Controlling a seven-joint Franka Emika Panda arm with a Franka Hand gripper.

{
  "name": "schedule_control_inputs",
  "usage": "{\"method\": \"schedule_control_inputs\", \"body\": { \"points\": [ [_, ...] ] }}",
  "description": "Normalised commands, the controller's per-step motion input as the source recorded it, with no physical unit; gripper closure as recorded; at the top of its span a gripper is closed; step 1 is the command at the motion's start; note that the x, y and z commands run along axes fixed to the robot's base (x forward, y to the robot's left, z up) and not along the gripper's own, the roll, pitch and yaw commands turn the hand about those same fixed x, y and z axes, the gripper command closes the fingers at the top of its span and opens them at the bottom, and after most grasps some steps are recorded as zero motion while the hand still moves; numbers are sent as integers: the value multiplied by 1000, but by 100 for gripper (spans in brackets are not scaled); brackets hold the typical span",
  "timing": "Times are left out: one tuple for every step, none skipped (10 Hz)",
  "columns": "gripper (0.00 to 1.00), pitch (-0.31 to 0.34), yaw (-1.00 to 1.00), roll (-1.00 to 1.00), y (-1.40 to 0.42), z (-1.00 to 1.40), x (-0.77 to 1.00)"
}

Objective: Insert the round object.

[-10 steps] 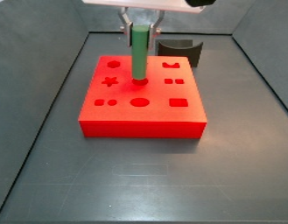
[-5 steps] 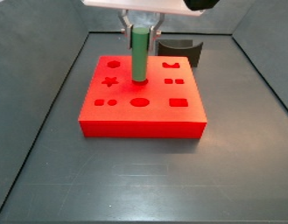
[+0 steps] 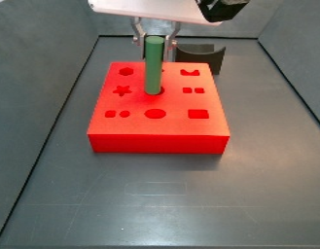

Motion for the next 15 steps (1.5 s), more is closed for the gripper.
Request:
{"method": "schedule_control_inputs", "body": {
  "points": [
    [100, 0, 0, 49, 0, -180, 0],
    [100, 0, 0, 100, -26, -197, 126],
    [100, 0, 0, 131, 0, -200, 306],
    [100, 0, 0, 100, 0, -157, 231],
    [100, 0, 0, 49, 0, -100, 17],
    [100, 0, -14, 46, 0, -129, 0],
    [100, -20, -49, 129, 0, -297, -131],
    [100, -104, -14, 230, 0, -380, -137],
    [100, -143, 0, 230, -23, -574, -163],
    [100, -184, 0, 179, -3, -774, -171],
    [100, -180, 0, 143, 0, -826, -106],
    [100, -180, 0, 116, 0, -863, -100],
    [100, -164, 0, 106, 0, -906, -97],
    [100, -153, 0, 87, 0, -946, -83],
    [100, -126, 0, 79, 0, -940, -126]
  ]
}}
